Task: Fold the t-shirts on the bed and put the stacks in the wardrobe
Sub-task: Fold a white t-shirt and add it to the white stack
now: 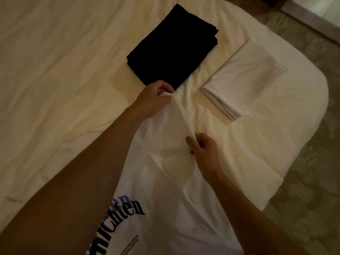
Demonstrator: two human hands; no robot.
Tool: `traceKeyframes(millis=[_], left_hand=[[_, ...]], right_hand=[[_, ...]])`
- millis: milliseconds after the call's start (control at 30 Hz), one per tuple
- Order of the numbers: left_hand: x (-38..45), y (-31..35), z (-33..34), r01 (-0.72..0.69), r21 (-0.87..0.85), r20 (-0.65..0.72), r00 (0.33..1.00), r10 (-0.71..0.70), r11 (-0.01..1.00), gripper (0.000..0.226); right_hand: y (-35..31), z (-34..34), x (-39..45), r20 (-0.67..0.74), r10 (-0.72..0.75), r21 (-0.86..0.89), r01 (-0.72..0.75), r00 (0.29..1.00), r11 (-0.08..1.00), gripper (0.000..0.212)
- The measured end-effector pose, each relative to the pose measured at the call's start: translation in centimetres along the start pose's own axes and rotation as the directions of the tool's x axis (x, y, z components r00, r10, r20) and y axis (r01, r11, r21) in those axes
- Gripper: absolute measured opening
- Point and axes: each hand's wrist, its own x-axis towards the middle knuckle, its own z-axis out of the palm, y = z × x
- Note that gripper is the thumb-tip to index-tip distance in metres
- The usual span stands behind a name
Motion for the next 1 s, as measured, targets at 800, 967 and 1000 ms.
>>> traceKeyframes(millis=[800, 967, 1000], left_hand=[[-33.3, -20.6, -3.6, 0.293, -0.257, -0.762, 0.525, -0.38, 0.921, 0.007], [-36.8, -22.5, 0.5, 0.59, -0.217, -0.703, 0.458, -0.544, 0.777, 0.063], [-36.5, -22.4, 0.9, 0.638, -0.187, -0.69, 0.455, -0.562, 0.747, 0.072]], right_hand=[[3.7, 11.9, -11.4, 0.679, -0.249, -0.673, 0.721, 0.69, 0.162, 0.025], [2.5, 15.9, -10.0, 0.687, -0.274, -0.693, 0.72, 0.673, 0.034, 0.062], [2.6, 16.8, -9.9, 0.693, -0.234, -0.705, 0.709, 0.682, -0.019, 0.063]])
